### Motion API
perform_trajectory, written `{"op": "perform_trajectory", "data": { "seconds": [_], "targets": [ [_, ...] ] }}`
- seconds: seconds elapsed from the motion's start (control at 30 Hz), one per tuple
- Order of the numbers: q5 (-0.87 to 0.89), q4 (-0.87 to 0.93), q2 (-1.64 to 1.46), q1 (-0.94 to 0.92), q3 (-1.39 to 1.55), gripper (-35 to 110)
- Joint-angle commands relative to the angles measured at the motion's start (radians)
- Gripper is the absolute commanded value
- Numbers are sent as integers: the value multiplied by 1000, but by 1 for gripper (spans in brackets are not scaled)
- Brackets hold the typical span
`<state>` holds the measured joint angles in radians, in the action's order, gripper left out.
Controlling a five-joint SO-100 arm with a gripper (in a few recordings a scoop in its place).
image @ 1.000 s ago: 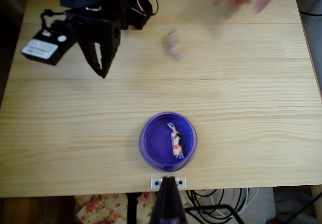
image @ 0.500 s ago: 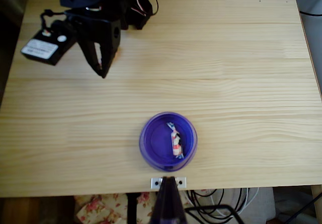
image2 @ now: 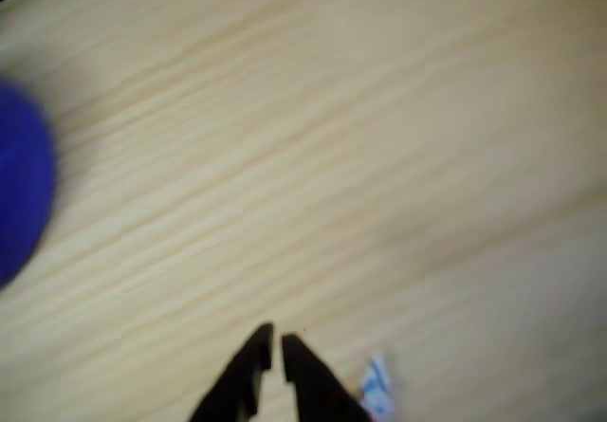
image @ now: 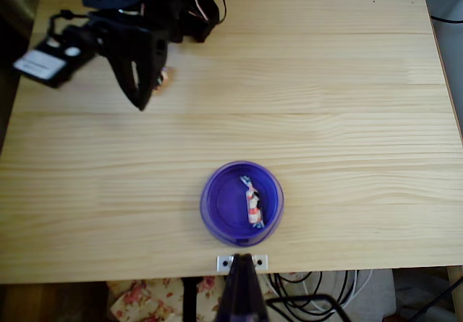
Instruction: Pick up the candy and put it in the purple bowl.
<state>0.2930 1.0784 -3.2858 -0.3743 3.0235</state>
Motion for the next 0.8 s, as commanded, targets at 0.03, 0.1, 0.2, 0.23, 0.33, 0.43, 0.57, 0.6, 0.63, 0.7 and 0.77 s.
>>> {"op": "perform_trajectory", "data": {
  "seconds": [0.03, 0.1, 0.2, 0.23, 0.33, 0.43, 0.57, 0.6, 0.63, 0.7, 0.77],
  "targets": [
    [54, 18, -17, -48, -8, -1],
    [49, 17, -17, -44, -8, -1],
    [51, 17, -17, -44, -8, -1],
    [51, 17, -17, -44, -8, -1],
    [48, 15, -17, -41, -8, -1],
    [37, 14, -17, -34, -8, -1],
    [103, 20, -17, -28, -21, -1],
    [127, 28, -17, -20, -34, -1],
    [137, 34, -17, -11, -49, -1],
    [144, 37, -15, 14, -91, -1],
    [155, 38, -15, 37, -143, -1]
  ]
}}
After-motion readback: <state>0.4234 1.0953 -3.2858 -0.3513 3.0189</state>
